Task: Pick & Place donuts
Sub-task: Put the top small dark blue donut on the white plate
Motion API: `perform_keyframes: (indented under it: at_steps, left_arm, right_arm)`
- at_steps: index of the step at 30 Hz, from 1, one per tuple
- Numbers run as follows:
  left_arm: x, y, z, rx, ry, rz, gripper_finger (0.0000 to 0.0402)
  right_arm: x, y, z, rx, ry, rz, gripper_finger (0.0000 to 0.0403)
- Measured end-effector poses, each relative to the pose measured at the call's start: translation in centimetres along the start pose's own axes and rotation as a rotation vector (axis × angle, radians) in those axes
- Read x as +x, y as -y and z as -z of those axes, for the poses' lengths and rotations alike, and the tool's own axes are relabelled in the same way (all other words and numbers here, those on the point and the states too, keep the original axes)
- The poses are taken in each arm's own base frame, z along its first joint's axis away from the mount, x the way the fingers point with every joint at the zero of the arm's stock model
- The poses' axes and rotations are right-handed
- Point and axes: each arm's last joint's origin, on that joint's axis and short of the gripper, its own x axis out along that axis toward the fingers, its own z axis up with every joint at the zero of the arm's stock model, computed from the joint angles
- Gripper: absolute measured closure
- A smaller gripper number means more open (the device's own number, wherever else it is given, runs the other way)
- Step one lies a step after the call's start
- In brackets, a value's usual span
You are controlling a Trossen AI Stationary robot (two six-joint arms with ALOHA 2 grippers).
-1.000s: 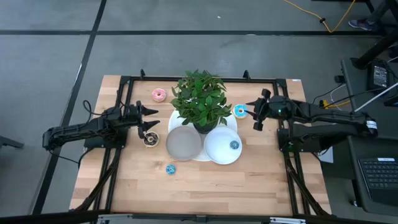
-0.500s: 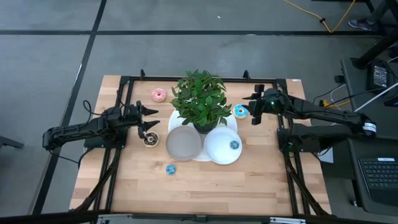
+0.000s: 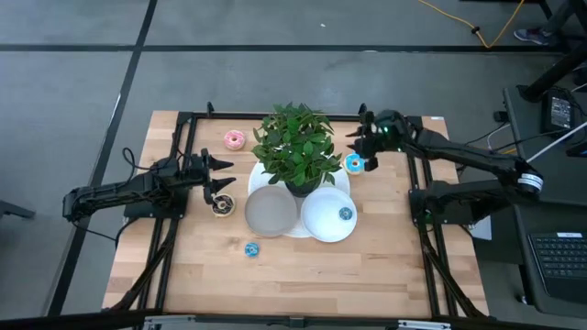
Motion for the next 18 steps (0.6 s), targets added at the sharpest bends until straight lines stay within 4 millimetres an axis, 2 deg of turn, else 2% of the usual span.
perform_keyframes:
  at_steps: [8, 18]
  left_arm:
    - [0.0, 0.0, 0.0, 0.000, 0.000, 0.000, 0.0142]
    - [0.0, 0.0, 0.0, 0.000, 0.000, 0.000, 0.0142]
  right_arm:
    - [1.9, 4.3, 0.9, 0.003, 0.059, -0.049, 0.0251]
    - [4.4, 8.2, 2.4, 0.088, 0.161, -0.178, 0.0244]
